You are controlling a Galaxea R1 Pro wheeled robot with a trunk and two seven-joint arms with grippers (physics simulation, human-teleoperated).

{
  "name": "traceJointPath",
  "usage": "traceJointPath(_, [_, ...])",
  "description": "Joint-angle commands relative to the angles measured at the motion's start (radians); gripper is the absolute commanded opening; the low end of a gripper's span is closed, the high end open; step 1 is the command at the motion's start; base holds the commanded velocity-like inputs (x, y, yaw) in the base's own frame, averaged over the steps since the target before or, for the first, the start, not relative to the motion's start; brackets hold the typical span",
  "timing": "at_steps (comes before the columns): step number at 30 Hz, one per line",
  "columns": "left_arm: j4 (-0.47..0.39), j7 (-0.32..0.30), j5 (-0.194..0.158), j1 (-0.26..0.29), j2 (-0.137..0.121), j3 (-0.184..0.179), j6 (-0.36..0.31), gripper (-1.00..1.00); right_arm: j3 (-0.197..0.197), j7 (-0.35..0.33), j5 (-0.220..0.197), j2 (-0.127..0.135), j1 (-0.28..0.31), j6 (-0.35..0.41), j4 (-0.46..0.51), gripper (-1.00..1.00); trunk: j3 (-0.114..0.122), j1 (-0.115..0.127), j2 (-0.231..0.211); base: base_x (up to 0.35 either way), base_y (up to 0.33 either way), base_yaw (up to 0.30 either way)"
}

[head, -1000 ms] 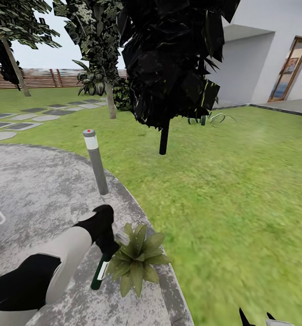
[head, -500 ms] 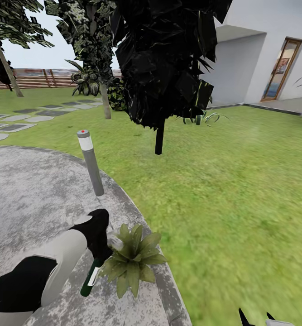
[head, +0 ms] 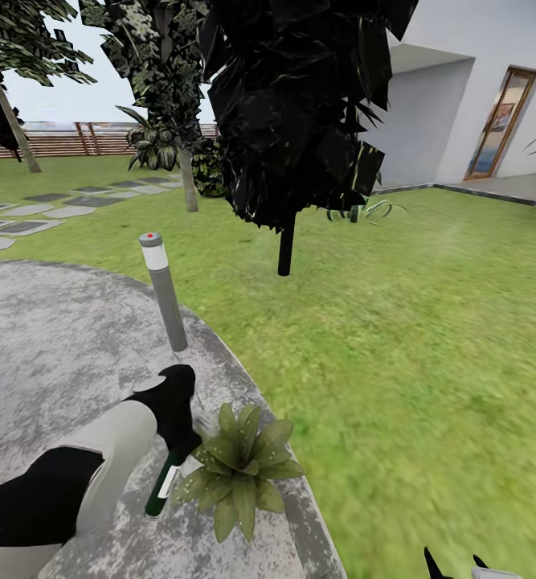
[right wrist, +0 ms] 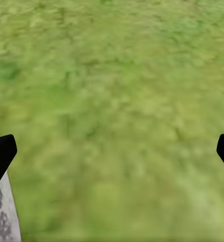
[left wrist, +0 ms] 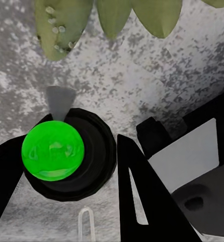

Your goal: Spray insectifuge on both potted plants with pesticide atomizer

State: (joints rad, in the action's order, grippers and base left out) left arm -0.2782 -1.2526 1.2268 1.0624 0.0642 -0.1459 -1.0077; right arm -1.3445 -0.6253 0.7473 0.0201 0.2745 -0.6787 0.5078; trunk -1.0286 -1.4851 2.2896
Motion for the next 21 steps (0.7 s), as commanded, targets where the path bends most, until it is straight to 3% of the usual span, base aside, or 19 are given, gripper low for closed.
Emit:
traceJointPath(1, [-0.002,-0.01,0.009,0.005,-0.002,0.0,-0.008,-1.0,-0.008,-0.008,0.004,0.0,0.002,-0.004,0.0,1.0,-0.001,0.0,0.0,0.0,0.0,0.0])
traceJointPath(7, [0.0,-0.01,0.01,-0.005,-0.033,-0.003,-0.007,-1.0,-0.008,-0.008,0.004,0.0,0.002,-0.004,0.0,1.0,-0.001,0.0,0.0,0.0,0.0,0.0])
traceJointPath(14, [0.008,-0.01,0.01,-0.009,-0.042,-0.005,-0.005,-1.0,-0.008,-0.008,0.004,0.0,0.002,-0.004,0.001,1.0,-0.001,0.0,0.0,0.035,0.022,0.0])
traceJointPath(21, [0.007,-0.009,0.011,-0.009,-0.049,-0.006,-0.005,-1.0,-0.008,-0.008,0.004,0.0,0.002,-0.004,0.001,1.0,-0.001,0.0,0.0,0.119,0.252,-0.099])
